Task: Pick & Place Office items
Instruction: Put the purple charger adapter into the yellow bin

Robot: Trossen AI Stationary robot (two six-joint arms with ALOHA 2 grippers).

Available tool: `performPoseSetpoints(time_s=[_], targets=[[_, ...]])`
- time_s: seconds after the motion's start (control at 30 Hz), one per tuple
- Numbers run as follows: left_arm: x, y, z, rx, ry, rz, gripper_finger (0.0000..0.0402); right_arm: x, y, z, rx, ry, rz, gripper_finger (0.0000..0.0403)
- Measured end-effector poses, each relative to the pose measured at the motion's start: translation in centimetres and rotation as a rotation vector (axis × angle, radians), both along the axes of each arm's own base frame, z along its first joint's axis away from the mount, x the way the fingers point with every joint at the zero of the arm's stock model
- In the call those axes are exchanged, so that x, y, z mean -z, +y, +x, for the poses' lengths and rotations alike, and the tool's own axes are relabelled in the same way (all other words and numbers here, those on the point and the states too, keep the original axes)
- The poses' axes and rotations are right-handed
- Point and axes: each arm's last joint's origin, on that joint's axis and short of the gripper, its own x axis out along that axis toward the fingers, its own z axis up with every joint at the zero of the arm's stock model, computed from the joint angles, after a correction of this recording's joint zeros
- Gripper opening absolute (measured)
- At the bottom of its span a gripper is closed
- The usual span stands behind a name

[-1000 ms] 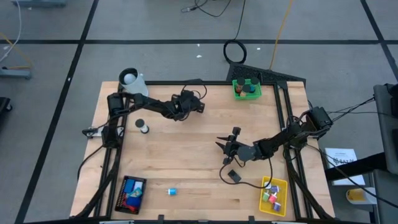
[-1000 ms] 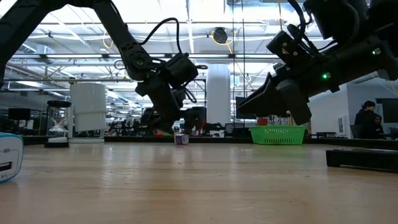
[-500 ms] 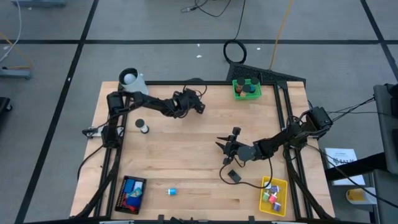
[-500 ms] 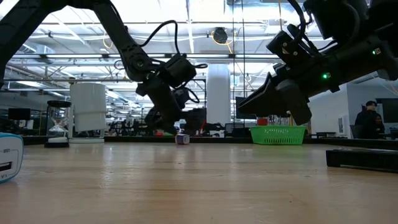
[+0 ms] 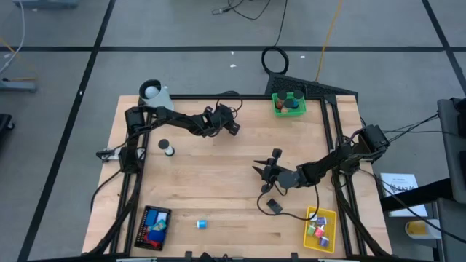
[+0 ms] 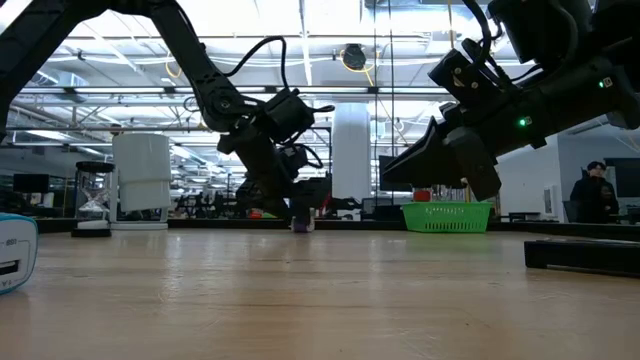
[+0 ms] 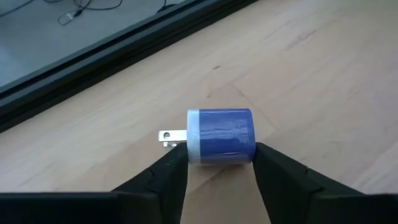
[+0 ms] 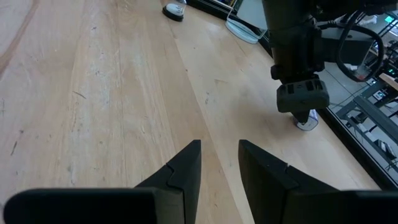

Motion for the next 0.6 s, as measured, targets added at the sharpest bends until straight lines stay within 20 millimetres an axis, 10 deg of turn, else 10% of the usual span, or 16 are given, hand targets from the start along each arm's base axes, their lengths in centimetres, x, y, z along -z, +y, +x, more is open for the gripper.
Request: performPoseSetpoints(time_s=[0.6], targets=[[-0.3,-2.8,-0.1,0.133,0.176,0.011,0.0174,0.1,0.0,0.0,0.016,-0.006,0.025,0.0098]])
